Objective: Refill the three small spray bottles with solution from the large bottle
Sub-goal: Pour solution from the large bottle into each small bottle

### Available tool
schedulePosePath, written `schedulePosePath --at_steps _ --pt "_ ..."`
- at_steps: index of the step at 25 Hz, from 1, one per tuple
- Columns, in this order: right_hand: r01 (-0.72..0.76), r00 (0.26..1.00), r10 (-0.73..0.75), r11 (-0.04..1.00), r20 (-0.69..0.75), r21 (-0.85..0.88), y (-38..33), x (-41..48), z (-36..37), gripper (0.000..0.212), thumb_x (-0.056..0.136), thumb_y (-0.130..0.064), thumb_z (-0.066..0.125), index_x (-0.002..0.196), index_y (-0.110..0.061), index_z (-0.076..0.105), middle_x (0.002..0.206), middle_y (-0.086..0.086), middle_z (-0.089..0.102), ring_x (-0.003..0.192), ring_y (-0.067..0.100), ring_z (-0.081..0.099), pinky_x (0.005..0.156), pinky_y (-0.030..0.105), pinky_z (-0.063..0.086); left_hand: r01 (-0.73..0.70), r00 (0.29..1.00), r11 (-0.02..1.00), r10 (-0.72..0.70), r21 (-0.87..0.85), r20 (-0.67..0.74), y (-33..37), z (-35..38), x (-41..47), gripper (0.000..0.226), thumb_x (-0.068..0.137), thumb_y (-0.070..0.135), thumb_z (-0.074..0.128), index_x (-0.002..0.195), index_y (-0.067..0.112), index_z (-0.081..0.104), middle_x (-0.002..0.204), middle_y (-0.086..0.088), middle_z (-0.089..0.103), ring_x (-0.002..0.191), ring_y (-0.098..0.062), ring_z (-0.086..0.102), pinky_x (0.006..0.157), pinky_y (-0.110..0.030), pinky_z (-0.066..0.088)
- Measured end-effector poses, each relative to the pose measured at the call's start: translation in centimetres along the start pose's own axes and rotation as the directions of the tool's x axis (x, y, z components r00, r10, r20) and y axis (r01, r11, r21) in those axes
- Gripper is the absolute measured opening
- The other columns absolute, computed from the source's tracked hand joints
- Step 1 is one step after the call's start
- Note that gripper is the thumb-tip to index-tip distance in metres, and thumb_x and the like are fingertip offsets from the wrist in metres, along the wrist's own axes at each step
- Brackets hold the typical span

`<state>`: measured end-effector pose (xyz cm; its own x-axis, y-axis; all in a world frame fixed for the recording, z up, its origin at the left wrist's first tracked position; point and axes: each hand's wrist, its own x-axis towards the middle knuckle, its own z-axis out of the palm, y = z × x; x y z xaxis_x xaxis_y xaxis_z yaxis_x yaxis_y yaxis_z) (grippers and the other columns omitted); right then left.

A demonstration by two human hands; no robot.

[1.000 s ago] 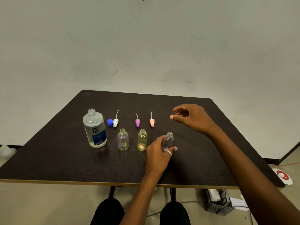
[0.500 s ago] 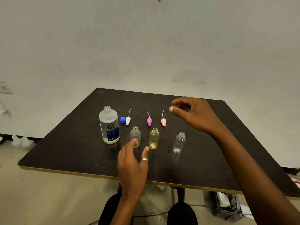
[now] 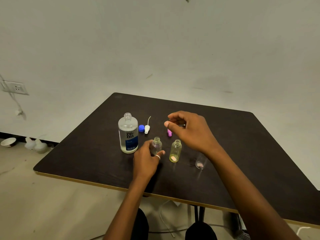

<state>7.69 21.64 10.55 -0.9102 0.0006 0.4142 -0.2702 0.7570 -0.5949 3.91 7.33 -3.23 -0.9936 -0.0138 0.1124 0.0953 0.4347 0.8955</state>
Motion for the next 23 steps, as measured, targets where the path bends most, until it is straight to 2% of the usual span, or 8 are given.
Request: schedulePosePath --at_steps 4,7,9,11,13,16,19,23 --pt "-0.073 0.997 0.073 0.992 0.0 0.101 -1.0 1.3 4.2 0.034 0.089 -0.04 0.063 0.116 -0.021 0.064 0.106 -0.01 0.067 0.096 0.001 0.062 0.081 0.013 0.051 0.065 0.992 0.998 -0.062 0.02 -0.107 -0.6 -3.0 -2.0 0.052 0.079 0.032 0.082 0.126 0.025 0.061 0.116 0.005 0.07 0.086 0.002 0.058 0.078 -0.02 0.046" --pt "-0.179 0.983 0.171 0.97 0.059 0.163 -1.3 2.3 7.9 0.04 0.091 -0.028 0.061 0.128 -0.015 0.056 0.123 -0.003 0.062 0.111 0.008 0.058 0.096 0.028 0.049 0.121 0.956 0.993 -0.117 -0.002 -0.27 -1.8 -6.7 -4.1 0.057 0.077 0.033 0.084 0.128 0.025 0.061 0.118 0.002 0.071 0.101 -0.011 0.067 0.086 -0.032 0.055" --pt "-0.24 0.968 0.22 0.952 0.12 0.192 -1.2 2.5 10.2 0.046 0.087 -0.016 0.061 0.132 -0.014 0.049 0.13 0.002 0.056 0.116 0.013 0.054 0.095 0.029 0.048 0.138 0.922 0.99 -0.128 0.0 -0.365 -2.3 -9.2 -4.7 0.06 0.077 0.033 0.084 0.13 0.024 0.06 0.12 -0.001 0.071 0.106 -0.018 0.068 0.086 -0.033 0.055" --pt "-0.277 0.951 0.238 0.939 0.198 0.204 -0.8 2.3 12.4 0.064 0.08 -0.014 0.065 0.139 -0.016 0.039 0.14 0.006 0.048 0.122 0.017 0.049 0.098 0.032 0.046 0.129 0.898 0.992 -0.111 0.013 -0.425 -2.7 -11.0 -4.5 0.06 0.077 0.032 0.084 0.131 0.021 0.06 0.12 -0.004 0.071 0.107 -0.021 0.067 0.083 -0.032 0.052" --pt "-0.291 0.941 0.236 0.929 0.242 0.228 -0.2 2.2 14.3 0.088 0.075 -0.02 0.075 0.148 -0.015 0.025 0.15 0.005 0.037 0.135 0.019 0.039 0.106 0.033 0.039 0.114 0.892 0.993 -0.098 0.009 -0.441 -3.0 -11.9 -4.0 0.06 0.078 0.032 0.083 0.132 0.019 0.06 0.121 -0.005 0.07 0.107 -0.022 0.067 0.082 -0.029 0.049" --pt "-0.275 0.952 0.221 0.92 0.209 0.279 0.1 2.2 16.5 0.107 0.066 -0.037 0.086 0.149 -0.018 0.021 0.151 0.001 0.037 0.137 0.017 0.036 0.106 0.031 0.037 0.089 0.893 0.996 -0.082 -0.005 -0.443 -3.5 -12.1 -3.7 0.062 0.078 0.03 0.083 0.135 0.019 0.059 0.125 -0.005 0.069 0.111 -0.023 0.067 0.084 -0.03 0.05" --pt "-0.231 0.97 0.19 0.913 0.151 0.337 -0.1 2.4 17.8 0.107 0.06 -0.045 0.087 0.145 -0.024 0.026 0.146 -0.006 0.042 0.133 0.013 0.041 0.102 0.028 0.042 0.082 0.895 0.997 -0.08 -0.015 -0.44 -4.2 -12.1 -3.5 0.066 0.078 0.031 0.083 0.138 0.019 0.057 0.129 -0.005 0.067 0.115 -0.023 0.065 0.091 -0.036 0.054" --pt "-0.19 0.982 0.17 0.904 0.088 0.382 -0.1 2.5 18.8 0.097 0.059 -0.049 0.086 0.138 -0.027 0.033 0.138 -0.009 0.049 0.125 0.009 0.048 0.095 0.02 0.046 0.055 0.894 0.998 -0.052 -0.005 -0.445 -4.4 -11.8 -3.3 0.068 0.078 0.031 0.083 0.14 0.019 0.057 0.129 -0.005 0.065 0.114 -0.022 0.064 0.086 -0.029 0.051"
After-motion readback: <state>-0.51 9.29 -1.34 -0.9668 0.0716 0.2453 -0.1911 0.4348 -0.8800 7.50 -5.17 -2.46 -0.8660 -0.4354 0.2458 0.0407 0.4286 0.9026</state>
